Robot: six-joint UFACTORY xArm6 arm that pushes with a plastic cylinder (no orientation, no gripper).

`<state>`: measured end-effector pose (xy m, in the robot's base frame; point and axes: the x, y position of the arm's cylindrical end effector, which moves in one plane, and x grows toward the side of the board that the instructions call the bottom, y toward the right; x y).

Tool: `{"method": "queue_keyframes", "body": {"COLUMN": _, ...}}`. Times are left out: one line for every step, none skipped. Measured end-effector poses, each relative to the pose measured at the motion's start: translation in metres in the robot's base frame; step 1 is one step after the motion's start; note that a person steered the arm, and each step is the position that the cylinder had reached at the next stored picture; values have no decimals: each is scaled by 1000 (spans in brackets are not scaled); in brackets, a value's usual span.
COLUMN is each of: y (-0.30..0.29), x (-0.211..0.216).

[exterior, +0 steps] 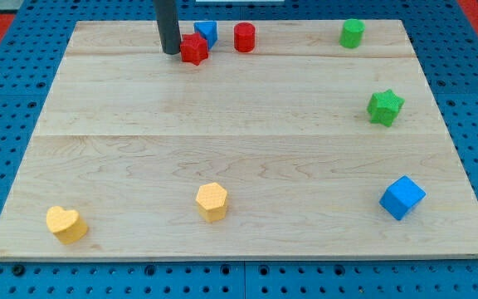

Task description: Move your arm towards the blue cube

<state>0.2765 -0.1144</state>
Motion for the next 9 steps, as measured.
{"method": "queue_keyframes", "body": {"y": 16, "x": 68}}
{"method": "queue_keyframes", "body": {"y": 78, "x": 109}}
{"method": "queue_keyframes", "body": {"y": 130, "x": 154}}
{"method": "queue_keyframes", "body": {"y": 149, "x": 201}}
{"method": "queue_keyframes", "body": {"y": 178, "x": 236}}
{"method": "queue_keyframes", "body": {"y": 218, "x": 276}}
{"method": "queue_keyframes", "body": {"y": 272, "x": 312}}
{"method": "queue_keyframes", "body": {"y": 335, "x": 314}}
{"method": "queue_keyframes", "body": {"y": 356, "x": 313}}
